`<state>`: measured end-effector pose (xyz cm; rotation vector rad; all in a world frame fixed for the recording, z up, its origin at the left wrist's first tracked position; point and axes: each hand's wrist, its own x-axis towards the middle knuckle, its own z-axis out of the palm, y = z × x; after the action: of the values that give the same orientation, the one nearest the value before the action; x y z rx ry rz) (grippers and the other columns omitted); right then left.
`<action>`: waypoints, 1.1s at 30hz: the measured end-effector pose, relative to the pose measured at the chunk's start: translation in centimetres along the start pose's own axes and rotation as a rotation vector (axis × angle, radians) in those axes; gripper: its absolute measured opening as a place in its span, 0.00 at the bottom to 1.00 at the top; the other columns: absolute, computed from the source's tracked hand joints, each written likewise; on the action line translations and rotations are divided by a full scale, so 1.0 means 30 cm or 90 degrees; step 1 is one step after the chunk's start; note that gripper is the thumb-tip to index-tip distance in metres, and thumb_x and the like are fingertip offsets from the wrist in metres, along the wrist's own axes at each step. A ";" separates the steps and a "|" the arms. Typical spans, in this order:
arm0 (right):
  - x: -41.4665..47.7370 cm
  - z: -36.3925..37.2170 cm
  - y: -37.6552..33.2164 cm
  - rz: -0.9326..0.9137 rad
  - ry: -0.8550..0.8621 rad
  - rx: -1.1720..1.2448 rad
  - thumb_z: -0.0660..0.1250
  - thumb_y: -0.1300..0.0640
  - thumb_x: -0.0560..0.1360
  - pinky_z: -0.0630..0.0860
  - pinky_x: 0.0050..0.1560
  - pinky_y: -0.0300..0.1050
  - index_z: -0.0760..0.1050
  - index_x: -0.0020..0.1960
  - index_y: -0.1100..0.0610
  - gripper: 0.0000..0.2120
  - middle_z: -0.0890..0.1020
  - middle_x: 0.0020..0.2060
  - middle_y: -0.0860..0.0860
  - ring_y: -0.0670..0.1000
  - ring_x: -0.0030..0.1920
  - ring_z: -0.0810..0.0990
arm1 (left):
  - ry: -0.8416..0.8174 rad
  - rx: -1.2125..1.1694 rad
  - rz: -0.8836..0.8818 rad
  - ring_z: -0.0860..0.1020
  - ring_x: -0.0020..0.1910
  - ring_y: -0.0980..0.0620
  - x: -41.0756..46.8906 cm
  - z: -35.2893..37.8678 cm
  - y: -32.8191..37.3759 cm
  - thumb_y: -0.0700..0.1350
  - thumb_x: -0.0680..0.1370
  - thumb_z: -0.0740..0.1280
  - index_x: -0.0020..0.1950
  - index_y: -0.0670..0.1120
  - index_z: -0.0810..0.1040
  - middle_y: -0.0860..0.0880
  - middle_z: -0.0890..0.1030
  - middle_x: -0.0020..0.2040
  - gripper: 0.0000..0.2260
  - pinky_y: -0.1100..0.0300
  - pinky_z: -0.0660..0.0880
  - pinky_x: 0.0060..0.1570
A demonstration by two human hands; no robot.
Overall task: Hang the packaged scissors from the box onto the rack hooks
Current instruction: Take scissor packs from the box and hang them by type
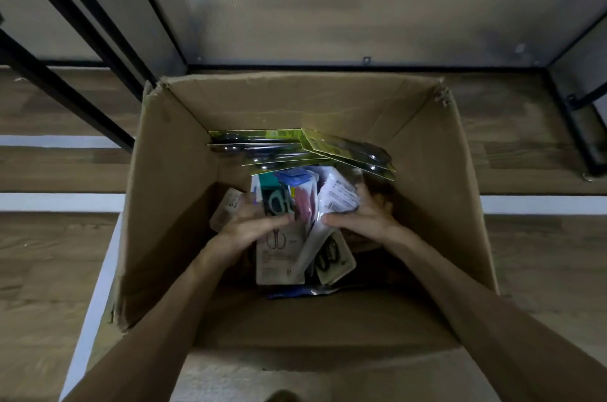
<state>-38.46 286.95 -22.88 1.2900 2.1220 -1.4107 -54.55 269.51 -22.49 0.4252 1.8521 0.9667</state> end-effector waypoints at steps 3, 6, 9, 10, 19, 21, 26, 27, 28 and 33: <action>-0.024 0.056 -0.048 -0.091 -0.017 -0.065 0.78 0.35 0.61 0.61 0.63 0.47 0.53 0.78 0.46 0.53 0.61 0.67 0.50 0.54 0.72 0.57 | -0.036 -0.070 0.024 0.85 0.51 0.54 -0.037 0.001 0.007 0.39 0.76 0.74 0.56 0.48 0.84 0.51 0.87 0.51 0.09 0.50 0.80 0.53; -0.032 0.093 -0.050 -0.129 -0.017 -0.013 0.77 0.40 0.67 0.63 0.70 0.49 0.44 0.80 0.49 0.55 0.60 0.71 0.48 0.52 0.73 0.59 | -0.069 -0.108 -0.007 0.84 0.56 0.46 -0.037 0.015 0.032 0.46 0.72 0.77 0.58 0.50 0.84 0.46 0.86 0.55 0.14 0.47 0.78 0.57; -0.048 0.113 -0.053 -0.144 -0.047 0.075 0.76 0.48 0.70 0.70 0.60 0.42 0.42 0.79 0.53 0.53 0.66 0.65 0.44 0.47 0.67 0.67 | -0.080 -0.048 -0.025 0.82 0.59 0.46 -0.034 0.040 0.048 0.64 0.66 0.78 0.55 0.52 0.86 0.48 0.86 0.55 0.23 0.47 0.74 0.65; -0.049 0.125 -0.054 -0.144 -0.057 0.078 0.77 0.49 0.70 0.71 0.60 0.41 0.43 0.79 0.52 0.52 0.67 0.66 0.45 0.47 0.67 0.68 | -0.077 -0.011 -0.023 0.82 0.58 0.45 -0.036 0.052 0.050 0.70 0.63 0.76 0.53 0.51 0.86 0.47 0.86 0.53 0.28 0.46 0.75 0.65; -0.046 0.133 -0.065 -0.164 -0.149 0.242 0.77 0.52 0.71 0.65 0.56 0.34 0.56 0.77 0.45 0.42 0.67 0.67 0.42 0.44 0.67 0.65 | 0.139 -0.098 -0.107 0.74 0.60 0.56 -0.048 0.030 -0.001 0.67 0.65 0.78 0.60 0.50 0.79 0.56 0.77 0.54 0.31 0.56 0.70 0.57; -0.049 0.131 -0.058 -0.146 -0.119 0.321 0.80 0.49 0.67 0.69 0.64 0.42 0.58 0.77 0.43 0.45 0.69 0.69 0.43 0.47 0.68 0.69 | 0.181 -0.110 -0.104 0.74 0.57 0.57 -0.061 0.043 -0.005 0.64 0.67 0.78 0.61 0.50 0.77 0.59 0.71 0.53 0.29 0.59 0.71 0.55; -0.031 0.102 -0.073 -0.061 -0.048 0.264 0.80 0.46 0.67 0.61 0.74 0.51 0.41 0.81 0.52 0.59 0.61 0.77 0.54 0.56 0.76 0.60 | 0.193 -0.150 -0.095 0.77 0.59 0.53 -0.074 0.075 0.049 0.58 0.70 0.78 0.61 0.45 0.74 0.52 0.75 0.56 0.28 0.58 0.72 0.54; -0.036 0.091 -0.072 -0.025 -0.071 0.245 0.79 0.43 0.67 0.57 0.75 0.50 0.42 0.81 0.53 0.58 0.57 0.79 0.54 0.56 0.78 0.57 | 0.186 -0.151 -0.102 0.76 0.59 0.52 -0.078 0.076 0.063 0.56 0.71 0.78 0.60 0.44 0.71 0.51 0.75 0.58 0.27 0.57 0.71 0.55; -0.041 0.083 -0.063 -0.001 -0.103 0.227 0.77 0.40 0.68 0.56 0.74 0.47 0.46 0.81 0.52 0.55 0.55 0.80 0.53 0.55 0.79 0.55 | 0.175 -0.163 -0.101 0.74 0.59 0.51 -0.082 0.076 0.074 0.55 0.72 0.78 0.59 0.45 0.68 0.50 0.75 0.59 0.27 0.56 0.70 0.56; -0.104 0.061 -0.083 0.016 -0.177 0.266 0.76 0.39 0.69 0.59 0.76 0.52 0.47 0.82 0.50 0.53 0.57 0.80 0.53 0.56 0.78 0.59 | 0.165 -0.242 -0.103 0.78 0.60 0.47 -0.116 0.088 0.098 0.49 0.69 0.81 0.66 0.44 0.68 0.46 0.78 0.62 0.33 0.52 0.75 0.60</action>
<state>-39.12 283.48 -20.27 1.1603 1.6806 -1.9665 -50.96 270.23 -18.73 -0.0836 1.8386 1.2736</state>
